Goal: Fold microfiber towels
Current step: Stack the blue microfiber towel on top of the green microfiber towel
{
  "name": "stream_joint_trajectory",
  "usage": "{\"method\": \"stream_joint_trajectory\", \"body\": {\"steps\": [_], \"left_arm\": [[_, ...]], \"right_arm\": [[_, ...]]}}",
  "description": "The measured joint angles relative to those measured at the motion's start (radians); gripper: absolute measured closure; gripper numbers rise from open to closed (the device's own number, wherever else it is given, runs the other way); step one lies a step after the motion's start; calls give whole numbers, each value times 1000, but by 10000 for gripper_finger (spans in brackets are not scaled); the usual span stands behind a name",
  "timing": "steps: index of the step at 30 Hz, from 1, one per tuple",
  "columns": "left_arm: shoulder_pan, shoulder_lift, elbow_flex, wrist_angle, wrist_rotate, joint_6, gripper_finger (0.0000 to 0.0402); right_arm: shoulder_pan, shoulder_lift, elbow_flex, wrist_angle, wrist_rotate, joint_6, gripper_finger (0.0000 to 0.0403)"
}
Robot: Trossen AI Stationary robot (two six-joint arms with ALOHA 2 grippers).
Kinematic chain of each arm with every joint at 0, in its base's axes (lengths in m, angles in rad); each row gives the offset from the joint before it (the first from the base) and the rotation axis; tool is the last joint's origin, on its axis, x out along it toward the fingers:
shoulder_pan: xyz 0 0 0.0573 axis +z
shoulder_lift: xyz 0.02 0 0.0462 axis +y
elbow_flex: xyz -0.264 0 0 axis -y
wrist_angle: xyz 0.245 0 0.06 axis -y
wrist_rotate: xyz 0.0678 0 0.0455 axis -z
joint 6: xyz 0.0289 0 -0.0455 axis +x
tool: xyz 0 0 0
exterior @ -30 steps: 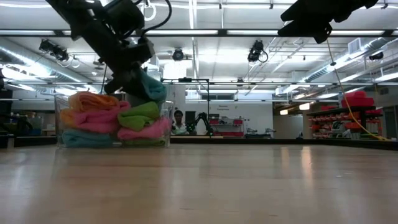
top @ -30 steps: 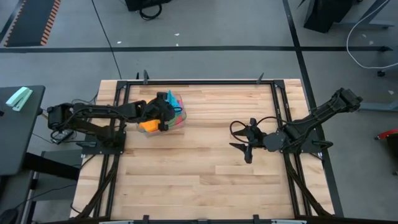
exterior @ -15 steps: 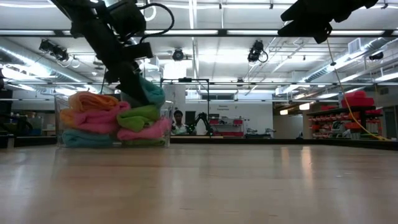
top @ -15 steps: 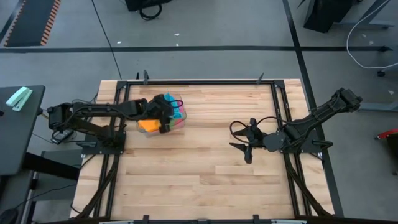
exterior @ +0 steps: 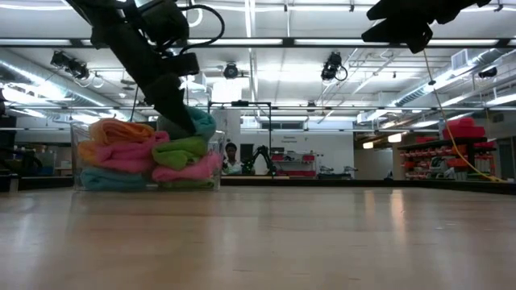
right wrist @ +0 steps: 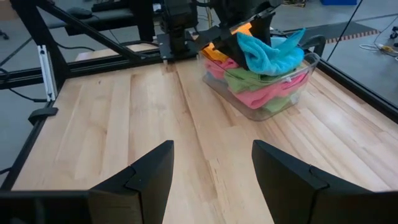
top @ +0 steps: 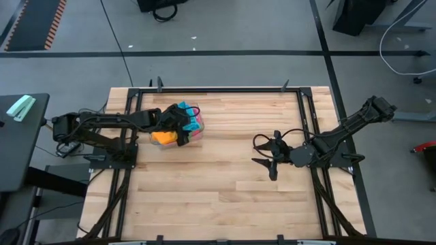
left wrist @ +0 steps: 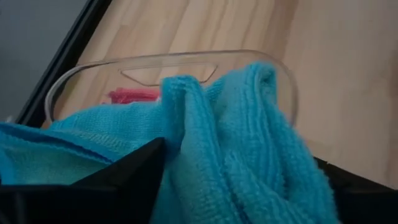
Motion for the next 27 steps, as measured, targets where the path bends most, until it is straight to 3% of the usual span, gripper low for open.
{"method": "stream_joint_trajectory", "body": {"steps": [9,21,27], "left_arm": [[9,-63,-1,64,61,-27,94],[59,-162,-1,115,49,-24,125],[136,-117,-119,258,119,-96,146]], "right_arm": [[0,0,0,12,2,-9,178],[0,-1,0,15,3,-17,178],[0,-1,0,16,3,-19,178]]}}
